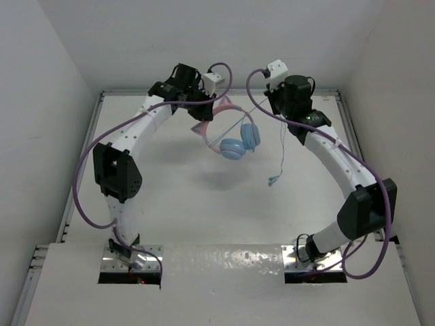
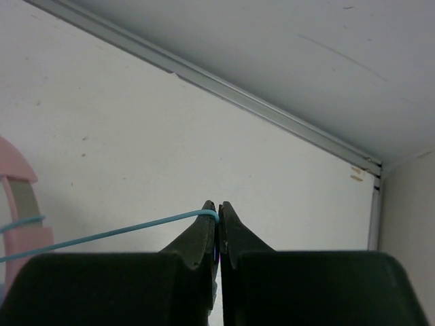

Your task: Wrap the headphones

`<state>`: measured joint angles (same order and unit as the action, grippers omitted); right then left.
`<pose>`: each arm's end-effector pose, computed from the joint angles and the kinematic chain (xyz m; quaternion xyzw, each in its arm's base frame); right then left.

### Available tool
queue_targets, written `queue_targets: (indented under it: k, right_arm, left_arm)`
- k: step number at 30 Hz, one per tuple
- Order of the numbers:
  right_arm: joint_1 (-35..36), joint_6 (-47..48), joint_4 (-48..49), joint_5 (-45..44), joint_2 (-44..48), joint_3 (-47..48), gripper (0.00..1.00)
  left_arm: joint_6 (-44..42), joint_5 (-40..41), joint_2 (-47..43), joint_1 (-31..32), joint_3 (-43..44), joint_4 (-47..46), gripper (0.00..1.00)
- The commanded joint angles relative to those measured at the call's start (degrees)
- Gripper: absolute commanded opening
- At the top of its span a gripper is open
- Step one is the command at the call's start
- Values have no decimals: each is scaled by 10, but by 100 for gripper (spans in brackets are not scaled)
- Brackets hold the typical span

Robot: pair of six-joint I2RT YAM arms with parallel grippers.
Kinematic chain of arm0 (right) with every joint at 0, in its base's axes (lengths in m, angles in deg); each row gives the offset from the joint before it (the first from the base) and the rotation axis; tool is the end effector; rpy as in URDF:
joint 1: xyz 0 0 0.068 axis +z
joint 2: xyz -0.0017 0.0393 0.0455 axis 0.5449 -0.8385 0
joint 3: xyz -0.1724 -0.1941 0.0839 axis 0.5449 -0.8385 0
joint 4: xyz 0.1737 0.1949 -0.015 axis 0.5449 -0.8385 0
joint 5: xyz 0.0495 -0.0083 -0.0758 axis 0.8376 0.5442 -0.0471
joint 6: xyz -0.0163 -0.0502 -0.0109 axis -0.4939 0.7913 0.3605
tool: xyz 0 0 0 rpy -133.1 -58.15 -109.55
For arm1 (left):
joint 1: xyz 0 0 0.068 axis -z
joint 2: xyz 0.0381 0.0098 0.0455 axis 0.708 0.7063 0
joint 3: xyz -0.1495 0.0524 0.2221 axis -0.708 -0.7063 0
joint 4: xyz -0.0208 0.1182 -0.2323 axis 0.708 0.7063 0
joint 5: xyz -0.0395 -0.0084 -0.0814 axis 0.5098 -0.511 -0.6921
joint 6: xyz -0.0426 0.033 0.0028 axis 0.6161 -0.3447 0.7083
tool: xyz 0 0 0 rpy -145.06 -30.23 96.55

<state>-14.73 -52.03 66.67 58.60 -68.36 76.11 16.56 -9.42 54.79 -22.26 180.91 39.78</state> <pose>0.3446 0.1071 0.3621 -0.1512 0.7946 -0.0334 0.5870 0.3983 -0.1811 0.3365 0.3699 0.8415 -0.1852 0.3474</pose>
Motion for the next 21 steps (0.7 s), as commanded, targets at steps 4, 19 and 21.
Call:
queue_targets:
  k: [4,19,21]
  right_arm:
    - [-19,-60,84,12,-15,35,0]
    - [-21,-160,152,151,-60,-64,12]
    - [-20,-180,197,222,-62,-114,26]
  left_arm:
    - [-57,-79,-38,7,34,84,0]
    - [1,-123,-28,-3,138,117,0]
    - [8,-126,-27,-4,159,124,0]
